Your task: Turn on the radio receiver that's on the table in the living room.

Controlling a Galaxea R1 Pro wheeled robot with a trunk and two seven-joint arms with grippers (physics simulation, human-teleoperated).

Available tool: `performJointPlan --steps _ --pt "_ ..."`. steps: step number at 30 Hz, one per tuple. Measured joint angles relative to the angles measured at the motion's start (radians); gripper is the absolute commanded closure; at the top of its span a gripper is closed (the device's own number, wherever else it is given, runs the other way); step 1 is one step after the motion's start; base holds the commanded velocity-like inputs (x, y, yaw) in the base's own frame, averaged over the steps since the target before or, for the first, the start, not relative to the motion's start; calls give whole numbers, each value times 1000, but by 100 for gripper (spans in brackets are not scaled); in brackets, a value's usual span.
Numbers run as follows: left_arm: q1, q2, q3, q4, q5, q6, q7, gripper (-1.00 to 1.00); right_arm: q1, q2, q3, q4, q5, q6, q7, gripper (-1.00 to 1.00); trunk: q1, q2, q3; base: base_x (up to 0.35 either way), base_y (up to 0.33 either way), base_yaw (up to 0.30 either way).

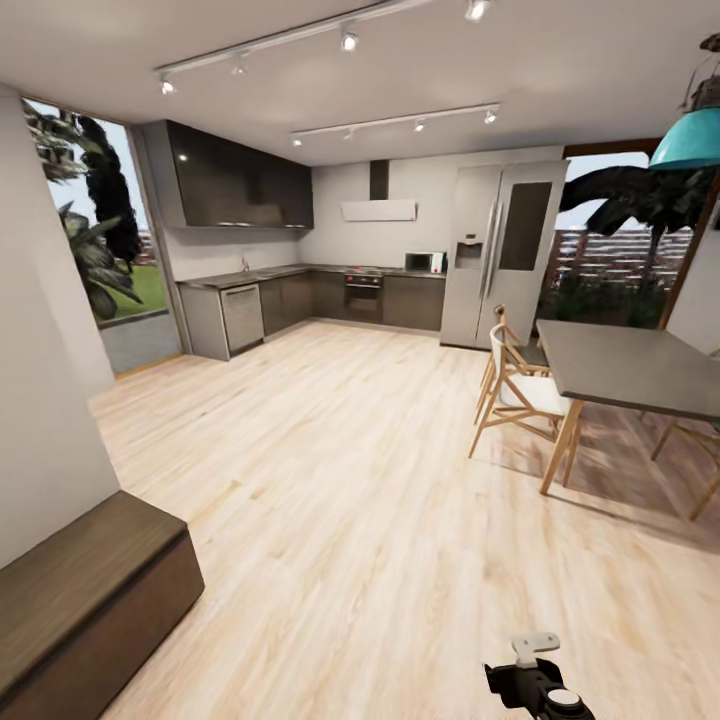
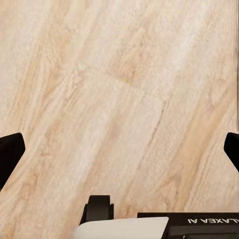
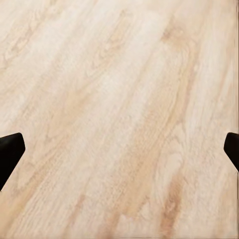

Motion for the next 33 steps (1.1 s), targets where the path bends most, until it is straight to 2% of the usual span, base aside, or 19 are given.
performJointPlan --steps 33 --pt "0 -2 0 1 -5 -1 0 -100 0 0 0 -1 2 -3 -1 -100 0 0 0 0 0 -289"
